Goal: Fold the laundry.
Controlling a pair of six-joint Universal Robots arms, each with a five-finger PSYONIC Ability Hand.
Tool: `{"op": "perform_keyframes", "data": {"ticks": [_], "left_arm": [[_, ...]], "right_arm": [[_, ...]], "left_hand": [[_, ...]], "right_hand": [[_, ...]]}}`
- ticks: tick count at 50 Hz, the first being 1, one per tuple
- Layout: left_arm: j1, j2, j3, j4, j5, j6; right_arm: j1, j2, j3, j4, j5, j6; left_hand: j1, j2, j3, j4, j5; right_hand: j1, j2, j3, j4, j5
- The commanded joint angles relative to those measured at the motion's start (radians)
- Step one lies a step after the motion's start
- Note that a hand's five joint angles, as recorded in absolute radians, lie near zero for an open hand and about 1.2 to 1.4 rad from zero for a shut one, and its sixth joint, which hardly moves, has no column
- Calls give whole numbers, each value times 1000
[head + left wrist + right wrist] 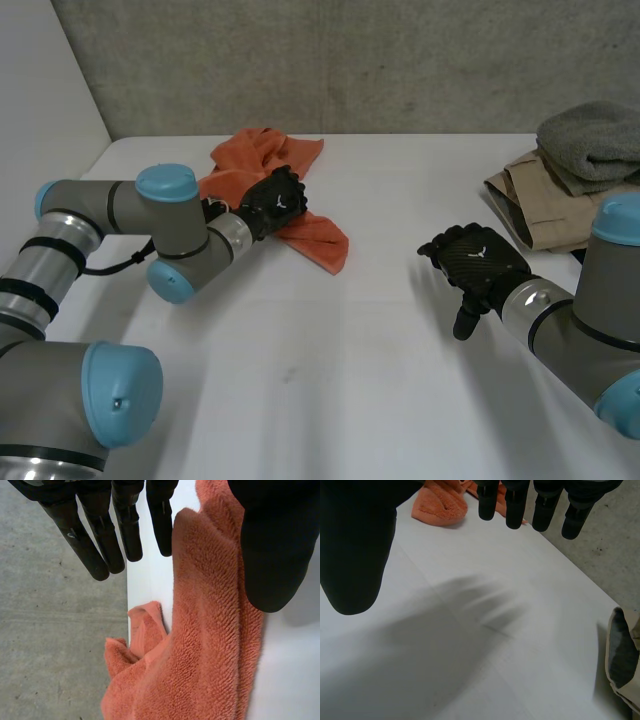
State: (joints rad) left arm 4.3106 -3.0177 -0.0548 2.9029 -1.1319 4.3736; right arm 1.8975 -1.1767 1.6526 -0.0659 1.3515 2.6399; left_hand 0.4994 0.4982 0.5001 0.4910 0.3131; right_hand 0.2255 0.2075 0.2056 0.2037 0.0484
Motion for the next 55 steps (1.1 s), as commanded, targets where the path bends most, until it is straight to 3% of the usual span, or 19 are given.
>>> {"op": "perform_keyframes", "data": {"ticks": [1,5,6,7,8,16,30,35,40,45,49,54,55], "left_arm": [[0,-12,35,-54,17,6],[0,-24,61,-86,32,10],[0,-24,66,-93,38,10],[0,-26,69,-105,55,12],[0,-24,67,-106,61,12],[-11,72,-11,-90,37,-41],[-84,549,-496,128,-22,-693],[-141,727,-736,139,32,-952],[-236,778,-895,170,89,-1114],[-311,737,-927,197,46,-1189],[-312,733,-916,128,1,-1209],[-217,786,-841,107,-106,-1195],[-200,789,-826,114,-130,-1188]], "right_arm": [[0,0,-1,0,0,0],[-2,2,-2,0,0,-1],[-2,2,-1,0,0,-1],[-2,2,-1,0,0,-3],[-2,2,-1,0,0,-5],[-2,0,1,0,0,-26],[-8,-21,6,0,6,-38],[-17,-30,-1,0,14,-35],[-32,-32,-13,0,37,-34],[-38,-21,-28,6,84,-32],[-41,-11,-43,15,130,-32],[-23,-20,-76,66,166,-17],[-17,-21,-83,75,169,-14]], "left_hand": [[110,111,109,118,122],[371,372,370,379,383],[497,498,496,505,508],[835,836,834,843,847],[896,897,896,905,908],[897,898,896,905,909],[897,898,896,905,909],[897,898,896,905,909],[897,898,896,905,909],[897,898,896,905,909],[352,353,352,361,364],[-305,-304,-306,-297,-293],[-325,-324,-326,-317,-313]], "right_hand": [[-51,-33,-31,-29,-48],[-51,-33,-31,-29,-48],[-51,-33,-31,-29,-48],[-51,-33,-31,-29,-48],[-51,-33,-31,-29,-48],[-51,-33,-31,-29,-48],[-51,-33,-31,-29,-48],[-51,-33,-31,-29,-48],[-51,-33,-31,-29,-48],[-51,-33,-31,-29,-48],[-51,-33,-31,-29,-48],[-51,-33,-31,-29,-48],[-51,-33,-31,-29,-48]]}}
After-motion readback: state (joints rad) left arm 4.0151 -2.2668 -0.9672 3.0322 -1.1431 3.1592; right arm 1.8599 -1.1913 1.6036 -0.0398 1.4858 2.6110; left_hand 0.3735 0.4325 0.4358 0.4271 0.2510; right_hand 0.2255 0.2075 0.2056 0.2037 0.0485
